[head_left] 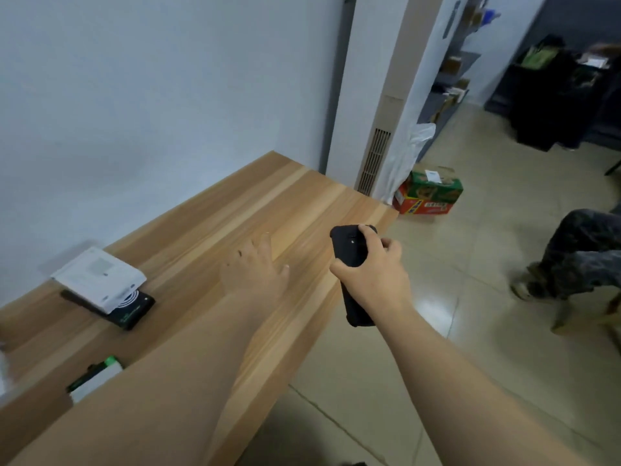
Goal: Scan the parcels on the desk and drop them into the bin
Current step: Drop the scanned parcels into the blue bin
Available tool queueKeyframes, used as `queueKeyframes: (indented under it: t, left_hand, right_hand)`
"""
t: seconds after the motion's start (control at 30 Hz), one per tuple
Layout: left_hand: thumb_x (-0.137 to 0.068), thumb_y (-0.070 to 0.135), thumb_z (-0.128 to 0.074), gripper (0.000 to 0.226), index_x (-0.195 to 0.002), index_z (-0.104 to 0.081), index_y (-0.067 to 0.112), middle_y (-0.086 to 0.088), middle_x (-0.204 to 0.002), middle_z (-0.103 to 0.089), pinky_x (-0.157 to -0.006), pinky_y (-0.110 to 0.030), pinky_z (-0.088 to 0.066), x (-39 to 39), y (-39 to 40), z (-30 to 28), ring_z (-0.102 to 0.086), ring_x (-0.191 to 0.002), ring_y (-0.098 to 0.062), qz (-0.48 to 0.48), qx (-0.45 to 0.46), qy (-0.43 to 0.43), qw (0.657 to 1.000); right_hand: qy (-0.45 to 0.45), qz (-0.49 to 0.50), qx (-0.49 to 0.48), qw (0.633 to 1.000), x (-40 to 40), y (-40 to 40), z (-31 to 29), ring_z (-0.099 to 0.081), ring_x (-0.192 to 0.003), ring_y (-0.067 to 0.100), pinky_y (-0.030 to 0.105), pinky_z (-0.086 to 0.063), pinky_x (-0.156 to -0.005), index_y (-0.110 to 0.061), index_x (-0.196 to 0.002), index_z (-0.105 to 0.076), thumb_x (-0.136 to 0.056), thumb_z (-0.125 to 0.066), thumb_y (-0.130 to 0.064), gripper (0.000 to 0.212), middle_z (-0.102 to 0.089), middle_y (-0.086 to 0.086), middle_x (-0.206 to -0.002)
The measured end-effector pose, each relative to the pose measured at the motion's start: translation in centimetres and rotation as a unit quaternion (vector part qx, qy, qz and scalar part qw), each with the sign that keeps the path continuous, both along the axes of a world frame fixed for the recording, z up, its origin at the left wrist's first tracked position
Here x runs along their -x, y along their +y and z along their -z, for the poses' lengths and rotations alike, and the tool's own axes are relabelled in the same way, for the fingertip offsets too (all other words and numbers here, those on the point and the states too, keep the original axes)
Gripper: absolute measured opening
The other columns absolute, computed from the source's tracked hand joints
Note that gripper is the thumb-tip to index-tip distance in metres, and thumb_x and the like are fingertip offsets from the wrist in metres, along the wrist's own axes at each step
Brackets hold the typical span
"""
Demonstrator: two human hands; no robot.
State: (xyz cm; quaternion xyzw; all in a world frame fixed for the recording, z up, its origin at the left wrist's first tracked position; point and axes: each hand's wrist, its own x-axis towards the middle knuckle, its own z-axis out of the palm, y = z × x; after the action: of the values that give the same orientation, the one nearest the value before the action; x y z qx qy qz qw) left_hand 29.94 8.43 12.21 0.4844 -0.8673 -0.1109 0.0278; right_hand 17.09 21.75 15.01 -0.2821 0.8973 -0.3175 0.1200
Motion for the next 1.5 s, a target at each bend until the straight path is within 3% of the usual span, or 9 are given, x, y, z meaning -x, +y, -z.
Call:
queueKeyframes:
  t: [0.17,0.37,0.47,0.73,0.97,1.13,1.3,1.43,1.5]
  left_hand:
    - [-0.094,0.036,-0.028,0.051,-0.142,-0.042,0.025,-0.007,-0.140,-0.045,-0.097,-0.042,-0.045,0.8,-4.4,-0.1,-0.048,-0.121,-0.030,-0.059,0.015,-0.006,0.998]
    - [-0.095,0.060,-0.039,0.069,-0.150,-0.029,0.019,-0.010,-0.149,-0.034,-0.104,-0.044,-0.036,-2.6,-7.0,0.9,-0.034,-0.134,-0.033,-0.269,-0.023,0.035,0.962]
    - [-0.093,0.061,-0.041,0.073,-0.149,-0.029,0.016,-0.011,-0.146,-0.035,-0.101,-0.045,-0.038,-5.0,-6.3,1.6,-0.037,-0.131,-0.033,-0.375,-0.028,0.030,0.926]
    - [-0.089,0.056,-0.054,0.068,-0.142,-0.039,0.016,-0.012,-0.140,-0.041,-0.100,-0.042,-0.036,-12.7,-0.2,5.0,-0.041,-0.126,-0.033,-0.573,-0.045,0.023,0.818]
    - [-0.088,0.057,-0.055,0.067,-0.138,-0.038,0.017,-0.011,-0.136,-0.041,-0.096,-0.043,-0.038,-17.3,1.2,7.3,-0.041,-0.123,-0.032,-0.593,-0.072,0.001,0.802]
    - [-0.088,0.057,-0.058,0.078,-0.148,-0.027,0.018,-0.010,-0.146,-0.034,-0.102,-0.044,-0.035,-19.5,1.5,9.6,-0.035,-0.131,-0.033,-0.581,-0.096,0.005,0.808]
    - [-0.084,0.059,-0.062,0.081,-0.146,-0.027,0.019,-0.011,-0.140,-0.037,-0.099,-0.045,-0.036,-19.9,2.1,13.4,-0.039,-0.125,-0.034,-0.576,-0.130,0.032,0.806]
    - [-0.083,0.061,-0.064,0.098,-0.153,-0.012,0.017,-0.013,-0.149,-0.030,-0.107,-0.044,-0.030,-19.7,2.2,16.1,-0.032,-0.133,-0.034,-0.568,-0.171,0.021,0.805]
    - [-0.083,0.062,-0.064,0.105,-0.156,-0.003,0.017,-0.013,-0.155,-0.021,-0.112,-0.044,-0.026,-19.6,2.2,17.1,-0.027,-0.138,-0.034,-0.565,-0.190,0.013,0.803]
  right_hand:
    - [-0.028,-0.070,-0.013,0.997,4.1,-6.9,1.8,-0.050,-0.094,0.024,0.037,-0.045,-0.076,-0.045,-0.148,-0.030,-0.082,-0.065,-0.046,0.074,-0.031,-0.001,-0.143]
    - [-0.051,-0.229,-0.069,0.970,4.3,-15.3,3.7,-0.053,-0.092,0.028,0.036,-0.046,-0.071,-0.046,-0.150,-0.026,-0.084,-0.064,-0.048,0.076,-0.029,0.001,-0.144]
    - [-0.070,-0.320,-0.080,0.942,1.7,-18.4,5.0,-0.051,-0.095,0.027,0.035,-0.045,-0.066,-0.042,-0.153,-0.025,-0.086,-0.064,-0.047,0.078,-0.030,0.003,-0.143]
    - [-0.141,-0.465,-0.123,0.866,-8.3,-19.8,8.1,-0.050,-0.101,0.030,0.040,-0.046,-0.083,-0.041,-0.145,-0.031,-0.080,-0.066,-0.046,0.074,-0.031,0.005,-0.132]
    - [-0.115,-0.511,-0.122,0.843,-13.8,-19.6,9.6,-0.053,-0.093,0.030,0.036,-0.043,-0.081,-0.041,-0.146,-0.031,-0.080,-0.068,-0.044,0.075,-0.032,0.003,-0.136]
    - [-0.107,-0.498,-0.134,0.850,-16.5,-19.5,11.6,-0.055,-0.101,0.029,0.035,-0.041,-0.080,-0.041,-0.147,-0.031,-0.080,-0.067,-0.045,0.077,-0.032,0.003,-0.138]
    - [-0.104,-0.484,-0.168,0.852,-18.5,-18.8,14.0,-0.056,-0.103,0.030,0.037,-0.045,-0.078,-0.042,-0.147,-0.029,-0.079,-0.067,-0.048,0.078,-0.032,0.003,-0.138]
    - [-0.104,-0.469,-0.183,0.858,-19.0,-18.8,15.9,-0.048,-0.099,0.022,0.035,-0.040,-0.078,-0.042,-0.149,-0.030,-0.081,-0.068,-0.047,0.077,-0.032,0.003,-0.139]
    - [-0.101,-0.467,-0.189,0.858,-19.0,-18.9,16.6,-0.053,-0.102,0.025,0.037,-0.044,-0.080,-0.042,-0.149,-0.029,-0.081,-0.067,-0.047,0.078,-0.031,0.003,-0.141]
